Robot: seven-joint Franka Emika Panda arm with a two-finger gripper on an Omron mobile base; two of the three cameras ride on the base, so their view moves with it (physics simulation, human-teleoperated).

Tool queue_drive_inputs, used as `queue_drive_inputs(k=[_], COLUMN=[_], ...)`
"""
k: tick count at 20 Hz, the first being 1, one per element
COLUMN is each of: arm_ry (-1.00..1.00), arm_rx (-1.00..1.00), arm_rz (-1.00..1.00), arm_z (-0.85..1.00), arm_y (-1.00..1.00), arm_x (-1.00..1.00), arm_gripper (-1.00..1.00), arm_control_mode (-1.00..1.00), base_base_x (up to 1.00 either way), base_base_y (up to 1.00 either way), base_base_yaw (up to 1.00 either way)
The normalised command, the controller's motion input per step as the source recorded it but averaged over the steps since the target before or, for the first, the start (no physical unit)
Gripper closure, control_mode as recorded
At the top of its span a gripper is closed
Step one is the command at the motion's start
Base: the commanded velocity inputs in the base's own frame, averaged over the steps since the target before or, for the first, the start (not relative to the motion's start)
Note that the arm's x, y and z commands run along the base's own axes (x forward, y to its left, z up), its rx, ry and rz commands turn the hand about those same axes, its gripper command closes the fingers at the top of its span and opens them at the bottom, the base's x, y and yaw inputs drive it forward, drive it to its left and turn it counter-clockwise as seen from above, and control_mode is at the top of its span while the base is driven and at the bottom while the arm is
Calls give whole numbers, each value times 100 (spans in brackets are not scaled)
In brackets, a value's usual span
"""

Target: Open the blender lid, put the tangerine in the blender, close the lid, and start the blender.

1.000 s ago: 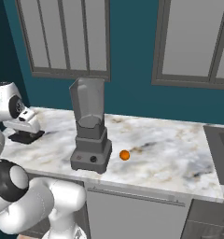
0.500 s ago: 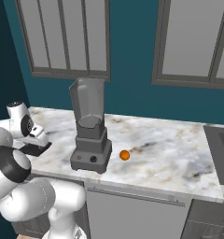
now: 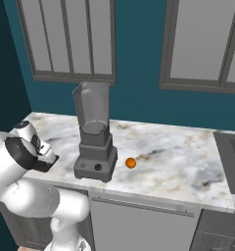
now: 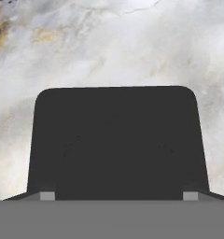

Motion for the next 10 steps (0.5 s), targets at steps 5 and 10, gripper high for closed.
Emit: queue_drive_inputs(k=[5,10], arm_ry=[-3,-2], arm_rx=[2,1], arm_rz=[0,0], arm_z=[-8,46], arm_y=[0,-4], arm_x=[0,-15], arm_gripper=[-100,-100], arm_control_mode=[-100,-100], base_base_x=[0,0], base_base_y=[0,0], base_base_yaw=[0,0])
